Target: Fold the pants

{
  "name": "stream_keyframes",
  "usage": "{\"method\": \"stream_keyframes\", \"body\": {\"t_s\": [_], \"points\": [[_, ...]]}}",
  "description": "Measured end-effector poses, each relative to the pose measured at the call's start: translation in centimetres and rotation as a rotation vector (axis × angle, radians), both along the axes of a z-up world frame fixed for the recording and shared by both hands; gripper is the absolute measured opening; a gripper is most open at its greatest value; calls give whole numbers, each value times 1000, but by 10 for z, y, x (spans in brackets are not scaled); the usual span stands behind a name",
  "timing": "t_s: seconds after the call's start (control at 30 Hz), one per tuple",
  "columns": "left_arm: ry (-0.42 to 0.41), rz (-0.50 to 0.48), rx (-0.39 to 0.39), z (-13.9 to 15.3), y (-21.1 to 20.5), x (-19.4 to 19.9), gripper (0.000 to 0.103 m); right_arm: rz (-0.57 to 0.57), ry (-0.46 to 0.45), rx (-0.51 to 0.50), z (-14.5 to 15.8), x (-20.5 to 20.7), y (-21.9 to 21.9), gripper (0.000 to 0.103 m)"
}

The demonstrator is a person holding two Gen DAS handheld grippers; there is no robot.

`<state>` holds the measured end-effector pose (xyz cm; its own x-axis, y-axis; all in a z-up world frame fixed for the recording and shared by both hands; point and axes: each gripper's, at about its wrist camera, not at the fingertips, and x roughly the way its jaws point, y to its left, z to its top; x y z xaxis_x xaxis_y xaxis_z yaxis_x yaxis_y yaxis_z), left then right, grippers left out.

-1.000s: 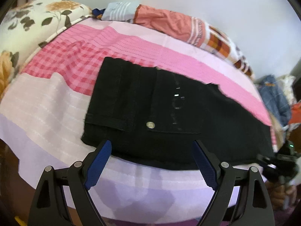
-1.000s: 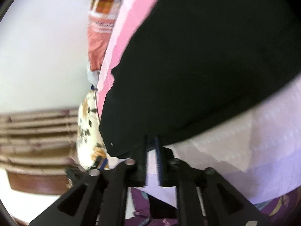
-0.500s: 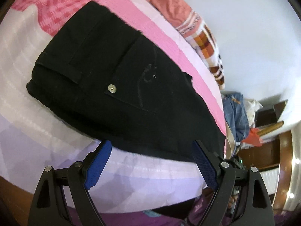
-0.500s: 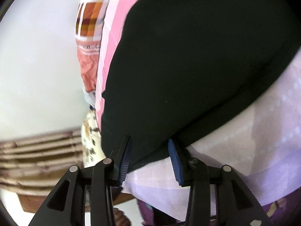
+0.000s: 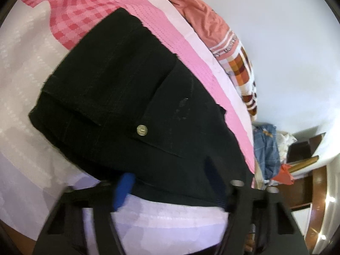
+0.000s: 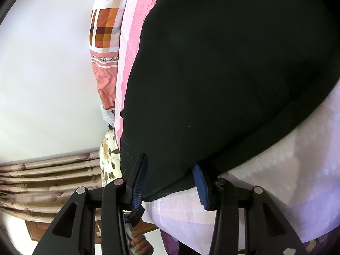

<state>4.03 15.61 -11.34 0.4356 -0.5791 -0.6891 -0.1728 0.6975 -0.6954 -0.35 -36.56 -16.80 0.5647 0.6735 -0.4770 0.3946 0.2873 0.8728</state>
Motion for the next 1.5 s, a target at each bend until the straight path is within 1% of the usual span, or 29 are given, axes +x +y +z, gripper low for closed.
{"method": "stream_keyframes", "body": {"t_s": [0.03,0.07,0.13,0.2,0.27,0.33,0.43,0.47,0.5,0.53,0.57,0.7,0.83,0.9,0.97,1.03,1.13,1.2,1.23,1.3,1.33,1.43,1.5], "points": [[0,9,41,-1,1,-2,32,-9,0,-4,0,-1,-2,32],[-4,18,74,0,1,-3,19,-12,4,-16,-1,-2,-3,22],[-10,31,86,-1,5,-6,16,-11,21,-41,-4,-4,-5,10],[-11,38,85,-3,5,-7,16,-27,32,-13,-11,-7,-8,8],[-14,40,85,-4,5,-7,16,-35,28,-10,-11,-8,-9,8],[-16,42,75,-4,5,-5,16,-42,12,8,-9,-8,-9,12],[-16,45,57,-5,7,-5,16,-88,16,59,-14,-11,-14,15],[-15,44,55,-4,7,-5,16,-96,17,61,-14,-11,-15,15],[-14,44,53,-4,8,-5,16,-95,18,59,-14,-10,-15,16],[-13,45,53,-4,8,-5,16,-84,22,44,-14,-8,-14,13],[-12,47,53,-4,8,-6,16,-68,30,16,-13,-6,-13,7],[-8,58,73,-1,10,-8,16,-29,16,-55,-1,-5,-8,6],[-17,69,101,9,10,-15,15,10,-21,-93,18,-10,-4,5],[-17,69,116,13,12,-20,15,20,-25,-106,23,-12,-3,5],[-10,63,135,13,12,-23,15,32,2,-112,18,-13,-3,5],[4,50,146,7,11,-23,15,18,39,-95,2,-12,-4,5],[24,47,156,-5,13,-22,15,21,41,-45,-8,-8,-5,7],[10,30,176,-7,12,-21,15,4,37,2,-10,-10,-7,10],[5,30,175,-7,13,-21,15,-6,27,36,-11,-12,-10,13],[-6,32,150,-8,15,-21,15,-42,13,36,-8,-19,-21,16],[-7,30,146,-8,16,-20,15,-70,-2,40,-7,-23,-30,19],[-21,14,161,-8,15,-20,15,-207,-18,61,-9,-43,-67,21],[-25,5,174,-7,14,-19,16,-310,-28,73,-11,-57,-94,19]]}}
